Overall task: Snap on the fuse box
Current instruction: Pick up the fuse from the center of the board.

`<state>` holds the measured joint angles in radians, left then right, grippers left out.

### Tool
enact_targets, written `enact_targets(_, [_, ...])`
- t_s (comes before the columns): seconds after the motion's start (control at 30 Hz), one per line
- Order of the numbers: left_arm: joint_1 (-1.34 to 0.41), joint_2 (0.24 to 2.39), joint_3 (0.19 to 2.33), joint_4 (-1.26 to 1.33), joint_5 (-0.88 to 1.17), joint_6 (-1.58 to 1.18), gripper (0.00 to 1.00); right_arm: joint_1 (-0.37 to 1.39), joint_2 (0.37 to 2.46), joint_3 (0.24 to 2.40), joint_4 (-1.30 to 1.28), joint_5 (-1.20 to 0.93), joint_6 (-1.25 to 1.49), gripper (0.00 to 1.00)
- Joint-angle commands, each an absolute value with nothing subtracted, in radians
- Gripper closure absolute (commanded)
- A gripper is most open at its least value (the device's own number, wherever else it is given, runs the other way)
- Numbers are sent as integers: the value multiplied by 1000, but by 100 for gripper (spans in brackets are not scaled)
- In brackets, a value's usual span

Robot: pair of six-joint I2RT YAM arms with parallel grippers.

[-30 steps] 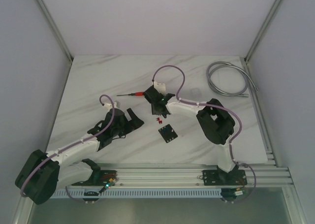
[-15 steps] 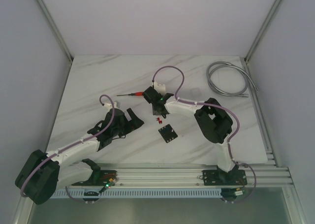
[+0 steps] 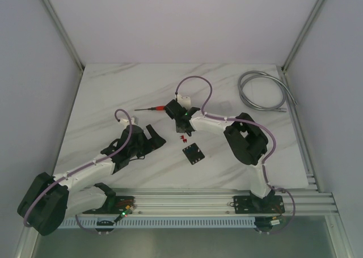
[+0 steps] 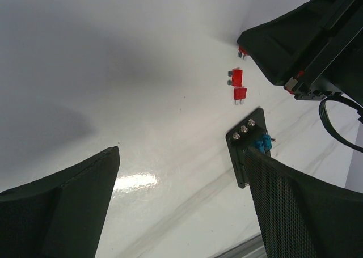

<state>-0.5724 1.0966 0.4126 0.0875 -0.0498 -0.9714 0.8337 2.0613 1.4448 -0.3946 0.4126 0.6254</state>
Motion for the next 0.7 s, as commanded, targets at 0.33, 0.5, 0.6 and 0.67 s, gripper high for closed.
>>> enact_targets(0.33, [-569,1080,417,206,30,-912,10,838,1904,1367,-321,411,659,74])
enact_targets(0.5, [-590,1089,416,309,51,-884,19,841,1812,1299,-270,364,691,74])
enact_targets(0.6, [-606,1102,416,387,47,-880,23,846,1749,1259,-246,347,713,75])
enact_targets(0.67, [-615,1116,414,437,46,-882,25,852,1715,1234,-228,333,726,75])
